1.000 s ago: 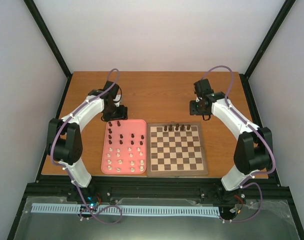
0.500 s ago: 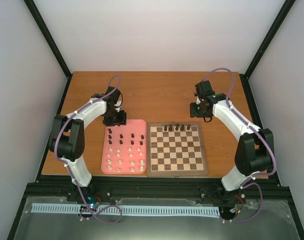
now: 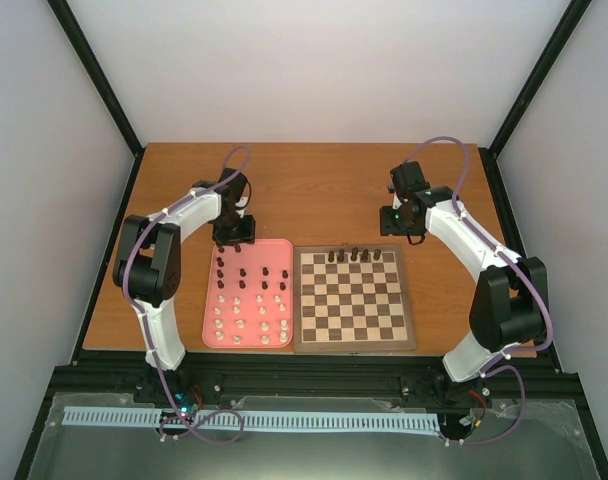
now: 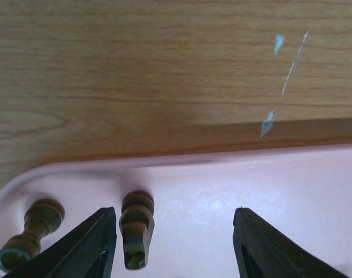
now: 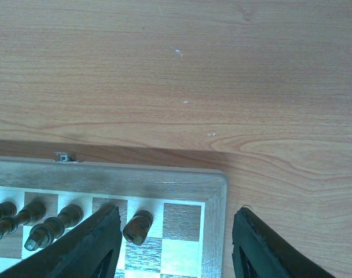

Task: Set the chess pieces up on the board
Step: Pick up the chess piece from the storage box.

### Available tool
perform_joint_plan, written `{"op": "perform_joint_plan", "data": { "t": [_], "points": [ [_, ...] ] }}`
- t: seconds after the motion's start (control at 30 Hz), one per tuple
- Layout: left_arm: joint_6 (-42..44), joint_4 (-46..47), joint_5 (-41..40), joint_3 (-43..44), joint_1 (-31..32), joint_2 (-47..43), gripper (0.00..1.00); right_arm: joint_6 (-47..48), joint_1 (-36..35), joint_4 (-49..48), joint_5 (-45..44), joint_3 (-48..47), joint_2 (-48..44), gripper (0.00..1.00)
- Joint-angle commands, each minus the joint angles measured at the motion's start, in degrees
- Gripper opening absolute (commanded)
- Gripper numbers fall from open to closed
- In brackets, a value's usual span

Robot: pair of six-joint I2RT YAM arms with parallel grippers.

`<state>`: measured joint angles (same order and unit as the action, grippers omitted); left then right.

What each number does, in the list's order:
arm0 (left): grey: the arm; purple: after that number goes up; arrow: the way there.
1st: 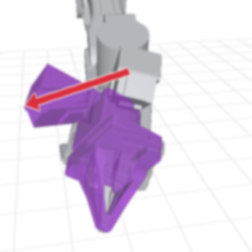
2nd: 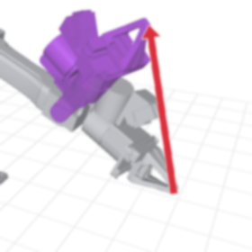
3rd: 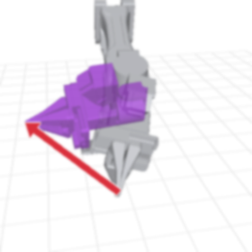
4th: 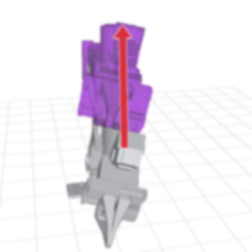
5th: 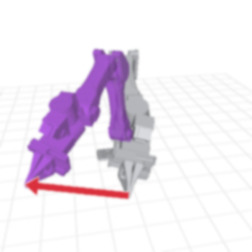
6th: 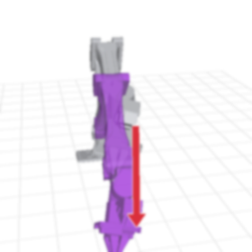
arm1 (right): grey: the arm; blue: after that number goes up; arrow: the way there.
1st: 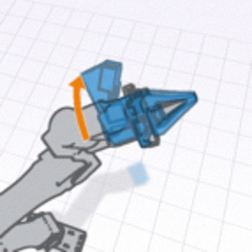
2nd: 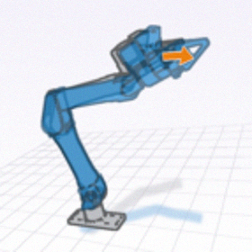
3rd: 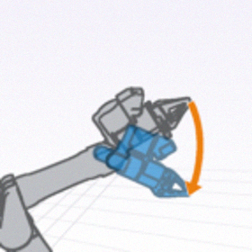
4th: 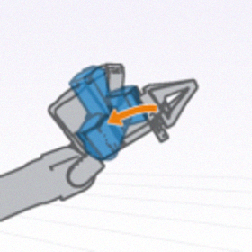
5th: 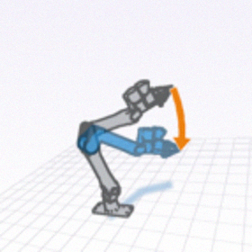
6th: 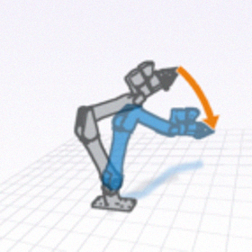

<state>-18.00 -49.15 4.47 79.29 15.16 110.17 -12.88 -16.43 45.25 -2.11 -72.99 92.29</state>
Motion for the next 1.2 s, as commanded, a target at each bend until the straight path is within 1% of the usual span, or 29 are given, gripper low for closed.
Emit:
{"op": "perform_joint_plan", "data": {
  "t": [0.0,0.17,0.4,0.5,0.67,0.77,0.87,1.0,1.17],
  "points": [
    [0.9,0.1,-0.9,2.5,-0.2,1.7,0.62,0.0,0.5,0.4,0.2,-0.7,0.5,0.52],
    [1.2,0.1,-1.3,1.3,-0.4,1.9,0.57,-0.2,0.5,0.3,0.3,-0.5,0.6,0.52],
    [1.3,0.5,-1.6,0.2,-0.6,1.8,0.53,-0.3,0.5,0.0,0.8,-0.3,1.0,0.52],
    [1.3,0.5,-1.6,0.2,-0.7,2.0,0.42,-0.2,0.5,0.0,0.8,-0.4,1.2,0.52],
    [1.3,0.8,-1.7,-0.4,-0.7,2.4,0.40,-0.1,0.4,0.0,0.7,-0.4,1.3,0.52],
    [1.4,0.8,-1.6,-0.5,-0.7,2.9,0.32,0.0,0.5,0.0,0.7,-0.3,1.4,0.52],
    [1.2,1.2,-1.4,-0.9,-0.7,3.1,0.29,0.1,0.5,0.0,0.6,-0.3,1.4,0.52],
    [1.2,1.2,-1.7,-1.0,-0.7,3.3,0.18,0.1,0.5,-0.1,0.6,-0.2,1.4,0.52],
    [1.5,-0.1,-1.8,0.2,-0.7,3.0,0.10,0.0,0.5,-0.3,0.6,-0.1,1.6,0.52]
  ]
}}
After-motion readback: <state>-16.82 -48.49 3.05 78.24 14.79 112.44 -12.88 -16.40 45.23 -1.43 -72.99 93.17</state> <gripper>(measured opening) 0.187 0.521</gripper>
